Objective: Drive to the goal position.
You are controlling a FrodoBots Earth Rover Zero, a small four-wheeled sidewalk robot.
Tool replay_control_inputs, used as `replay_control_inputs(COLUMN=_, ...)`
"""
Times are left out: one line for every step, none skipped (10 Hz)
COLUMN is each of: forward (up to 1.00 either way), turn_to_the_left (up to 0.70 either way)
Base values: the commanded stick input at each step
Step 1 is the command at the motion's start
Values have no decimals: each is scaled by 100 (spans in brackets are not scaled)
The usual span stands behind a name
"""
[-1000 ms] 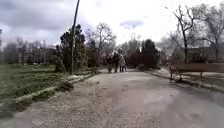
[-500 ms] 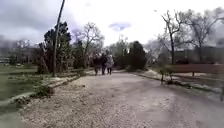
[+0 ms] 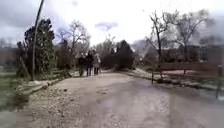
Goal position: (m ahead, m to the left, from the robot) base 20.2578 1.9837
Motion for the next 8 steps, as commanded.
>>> replay_control_inputs(forward=70, turn_to_the_left=0)
replay_control_inputs(forward=70, turn_to_the_left=0)
replay_control_inputs(forward=70, turn_to_the_left=0)
replay_control_inputs(forward=70, turn_to_the_left=0)
replay_control_inputs(forward=70, turn_to_the_left=0)
replay_control_inputs(forward=70, turn_to_the_left=0)
replay_control_inputs(forward=70, turn_to_the_left=0)
replay_control_inputs(forward=70, turn_to_the_left=0)
